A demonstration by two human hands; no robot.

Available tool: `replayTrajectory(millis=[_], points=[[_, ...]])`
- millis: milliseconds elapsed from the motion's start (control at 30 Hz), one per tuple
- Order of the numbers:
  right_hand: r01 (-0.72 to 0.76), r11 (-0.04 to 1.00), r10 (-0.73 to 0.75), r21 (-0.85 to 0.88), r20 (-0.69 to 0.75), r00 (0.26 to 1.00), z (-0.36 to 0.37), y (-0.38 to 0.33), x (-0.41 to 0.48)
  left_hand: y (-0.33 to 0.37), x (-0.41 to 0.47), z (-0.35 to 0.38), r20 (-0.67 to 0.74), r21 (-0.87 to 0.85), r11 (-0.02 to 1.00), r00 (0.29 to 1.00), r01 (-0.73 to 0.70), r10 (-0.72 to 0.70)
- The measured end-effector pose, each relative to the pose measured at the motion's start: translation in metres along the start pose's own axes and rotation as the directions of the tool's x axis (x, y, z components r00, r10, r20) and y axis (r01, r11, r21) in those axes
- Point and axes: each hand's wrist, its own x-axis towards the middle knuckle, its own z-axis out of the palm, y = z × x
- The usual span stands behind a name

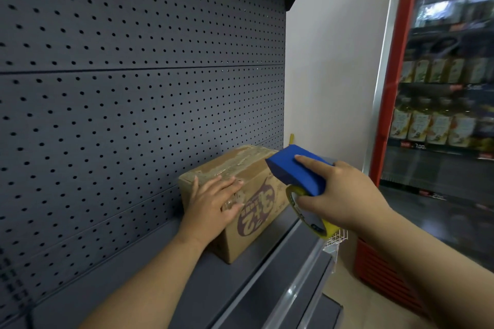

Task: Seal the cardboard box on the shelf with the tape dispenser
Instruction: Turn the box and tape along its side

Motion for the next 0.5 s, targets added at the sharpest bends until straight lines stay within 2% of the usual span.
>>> replayTrajectory(millis=[167,300,400,500], points=[[0.059,0.994,-0.052,0.088,-0.085,0.995,-0.005,0.007,-0.002,0.001,0.001,-0.005,0.048,-0.033,0.999,0.998,0.036,-0.035],[0.092,0.983,-0.075,0.158,-0.112,0.991,-0.008,0.018,-0.007,0.002,-0.001,-0.012,0.183,-0.042,0.991,0.976,0.130,-0.120],[0.101,0.976,-0.084,0.196,-0.090,0.992,-0.009,0.026,-0.011,0.006,-0.005,-0.010,0.212,-0.151,0.941,0.940,0.302,-0.268],[0.108,0.975,-0.099,0.195,-0.058,0.993,-0.009,0.036,-0.017,0.016,-0.006,-0.004,0.136,-0.347,0.844,0.913,0.408,-0.385]])
